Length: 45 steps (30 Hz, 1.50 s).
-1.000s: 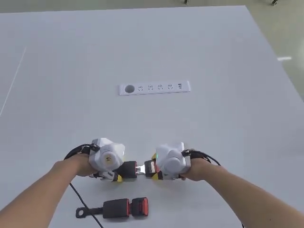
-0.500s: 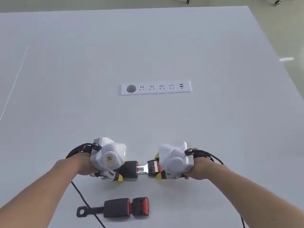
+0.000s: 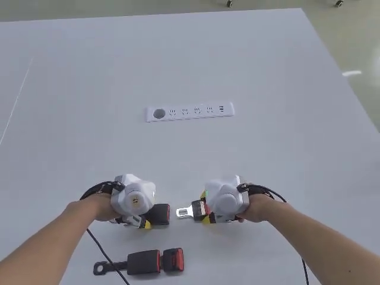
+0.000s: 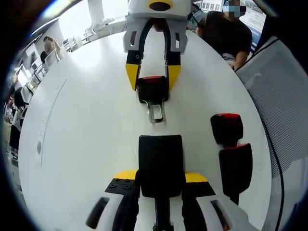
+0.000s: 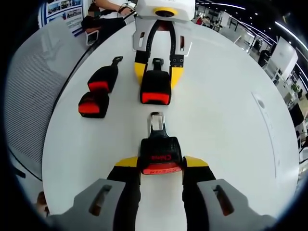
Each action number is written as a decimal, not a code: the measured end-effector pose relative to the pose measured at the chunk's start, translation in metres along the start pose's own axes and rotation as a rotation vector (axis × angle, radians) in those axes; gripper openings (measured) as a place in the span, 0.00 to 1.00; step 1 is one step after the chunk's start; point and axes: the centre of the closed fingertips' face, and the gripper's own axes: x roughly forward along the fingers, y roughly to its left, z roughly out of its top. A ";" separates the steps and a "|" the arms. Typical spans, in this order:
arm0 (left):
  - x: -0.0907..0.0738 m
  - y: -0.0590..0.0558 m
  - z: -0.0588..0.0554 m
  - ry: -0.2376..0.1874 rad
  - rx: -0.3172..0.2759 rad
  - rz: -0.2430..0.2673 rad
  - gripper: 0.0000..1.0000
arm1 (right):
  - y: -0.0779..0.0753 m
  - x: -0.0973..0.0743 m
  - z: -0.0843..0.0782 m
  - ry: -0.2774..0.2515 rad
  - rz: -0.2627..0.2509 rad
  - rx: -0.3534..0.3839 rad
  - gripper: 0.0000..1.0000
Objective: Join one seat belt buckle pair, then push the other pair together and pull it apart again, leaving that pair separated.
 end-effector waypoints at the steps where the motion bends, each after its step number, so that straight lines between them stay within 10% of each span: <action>1: 0.000 0.000 0.000 0.001 0.000 0.000 0.34 | 0.000 0.000 -0.001 0.001 0.000 0.000 0.31; 45: -0.001 -0.005 0.000 0.027 0.008 0.003 0.39 | 0.002 -0.021 -0.038 0.061 -0.029 0.022 0.39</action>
